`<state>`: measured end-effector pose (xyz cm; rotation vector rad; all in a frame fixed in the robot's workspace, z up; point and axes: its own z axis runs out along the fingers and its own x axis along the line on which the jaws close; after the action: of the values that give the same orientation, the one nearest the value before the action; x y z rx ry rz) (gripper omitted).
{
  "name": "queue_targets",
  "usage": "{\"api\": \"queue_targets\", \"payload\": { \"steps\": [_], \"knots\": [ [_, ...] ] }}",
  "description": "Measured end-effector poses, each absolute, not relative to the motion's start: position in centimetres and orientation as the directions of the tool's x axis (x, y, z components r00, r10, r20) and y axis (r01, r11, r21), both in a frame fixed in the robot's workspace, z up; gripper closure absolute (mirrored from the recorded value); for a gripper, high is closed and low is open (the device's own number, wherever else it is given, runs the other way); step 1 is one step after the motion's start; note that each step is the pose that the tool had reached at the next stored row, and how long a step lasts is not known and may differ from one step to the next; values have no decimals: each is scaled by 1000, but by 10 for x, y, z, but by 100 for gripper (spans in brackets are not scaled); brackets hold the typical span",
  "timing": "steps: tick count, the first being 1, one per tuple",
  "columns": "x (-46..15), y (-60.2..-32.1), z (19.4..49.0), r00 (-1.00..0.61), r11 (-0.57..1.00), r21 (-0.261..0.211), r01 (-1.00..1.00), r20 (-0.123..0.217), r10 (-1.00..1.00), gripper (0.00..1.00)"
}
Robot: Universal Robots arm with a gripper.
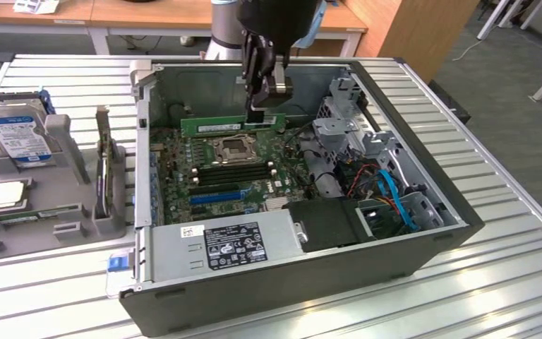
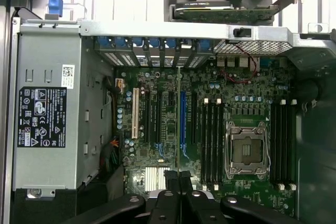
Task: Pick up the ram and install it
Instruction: 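Pick up the ram and move it above insertion slot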
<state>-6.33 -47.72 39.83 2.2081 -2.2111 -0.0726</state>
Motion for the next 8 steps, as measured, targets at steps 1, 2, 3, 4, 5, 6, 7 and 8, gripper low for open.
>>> {"api": "queue_targets", "payload": {
  "steps": [1, 2, 3, 4, 5, 6, 7, 8],
  "knots": [
    [-63, -476, 398, -2, 1, 44, -999, -22, -1000, 89],
    [-63, -475, 398, -2, 1, 44, -999, -22, -1000, 89],
    [-63, -474, 398, -2, 1, 44, -999, -22, -1000, 89],
    [-63, -473, 398, -2, 1, 44, -999, -22, -1000, 89],
    [-63, -472, 398, -2, 1, 44, -999, -22, -1000, 89],
    [-63, -470, 398, -2, 1, 44, -999, -22, -1000, 89],
    [-63, -469, 398, -2, 1, 44, -999, -22, -1000, 89],
    [-63, -467, 398, -2, 1, 44, -999, -22, -1000, 89]
  ]
}}
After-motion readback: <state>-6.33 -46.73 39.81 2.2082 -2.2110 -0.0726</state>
